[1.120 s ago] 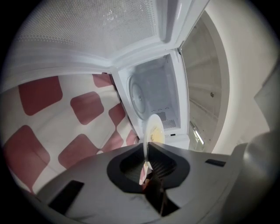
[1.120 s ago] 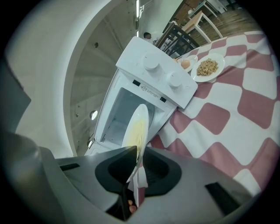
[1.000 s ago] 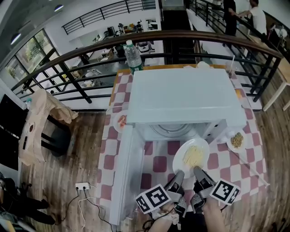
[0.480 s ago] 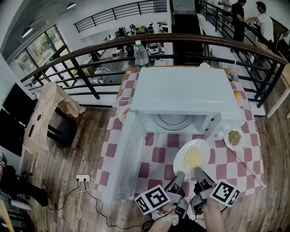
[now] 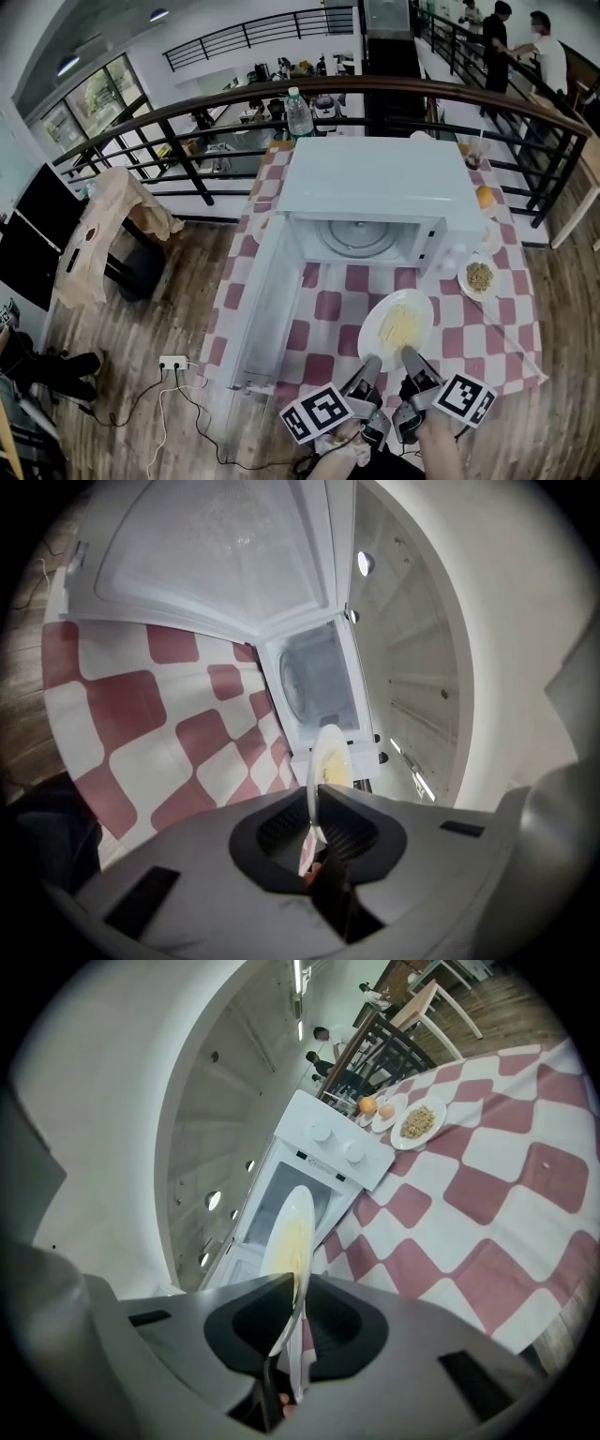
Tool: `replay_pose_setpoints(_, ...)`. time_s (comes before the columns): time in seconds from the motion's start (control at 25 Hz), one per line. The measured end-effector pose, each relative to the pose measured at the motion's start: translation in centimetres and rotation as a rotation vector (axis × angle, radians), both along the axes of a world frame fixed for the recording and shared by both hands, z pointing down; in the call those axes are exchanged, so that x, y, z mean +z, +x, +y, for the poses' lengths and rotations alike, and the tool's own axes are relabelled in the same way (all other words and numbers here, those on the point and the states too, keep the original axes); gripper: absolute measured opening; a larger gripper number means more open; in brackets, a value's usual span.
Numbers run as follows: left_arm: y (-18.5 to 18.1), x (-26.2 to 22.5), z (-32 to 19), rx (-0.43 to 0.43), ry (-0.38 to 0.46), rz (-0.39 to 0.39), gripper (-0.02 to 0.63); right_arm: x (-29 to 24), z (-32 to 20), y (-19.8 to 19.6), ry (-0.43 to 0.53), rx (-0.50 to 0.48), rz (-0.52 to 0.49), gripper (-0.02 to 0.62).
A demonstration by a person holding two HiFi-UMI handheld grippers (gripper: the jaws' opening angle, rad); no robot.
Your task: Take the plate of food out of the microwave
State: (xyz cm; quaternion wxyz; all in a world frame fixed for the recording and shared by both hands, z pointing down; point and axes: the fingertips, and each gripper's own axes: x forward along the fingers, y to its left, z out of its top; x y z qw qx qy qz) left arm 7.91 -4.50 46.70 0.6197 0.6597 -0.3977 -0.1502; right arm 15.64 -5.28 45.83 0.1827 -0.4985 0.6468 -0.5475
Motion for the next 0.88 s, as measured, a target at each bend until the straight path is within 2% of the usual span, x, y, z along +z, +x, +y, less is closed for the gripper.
replay_pose_setpoints(0.12,-0.1,-0.2,0.7,-0.008,0.004,0.004,0.040,0.2,1.1,0.2,-0.041,0.014,0.012,0.034)
replay_pose_setpoints(0.24,-0.3,-0.4,1.2,-0.017,0.004,0.004,0.040,-0.1,1.4,0.0,-0.027,0.004,0.008,0.034)
replay_pose_setpoints(0.36,-0.5,-0.6,1.6,-0.023,0.006,0.003,0.040,0.1,2.2,0.0,-0.069,0.013,0.018,0.034)
replay_pose_setpoints(0.52,-0.6,-0.5,1.8,-0.029,0.001,0.002,0.040,0.0,2.2,-0.3,-0.049,0.002,0.013,0.034)
replay_pose_setpoints(0.64,-0.7,-0.4,2.0,-0.033,-0.004,0.001,0.040,0.4,2.6,-0.2,-0.081,0.009,0.017,0.034)
replay_pose_setpoints(0.88,-0.8,-0.3,1.7,-0.037,-0.007,-0.001,0.040,0.0,1.6,-0.7,-0.017,-0.018,-0.003,0.034)
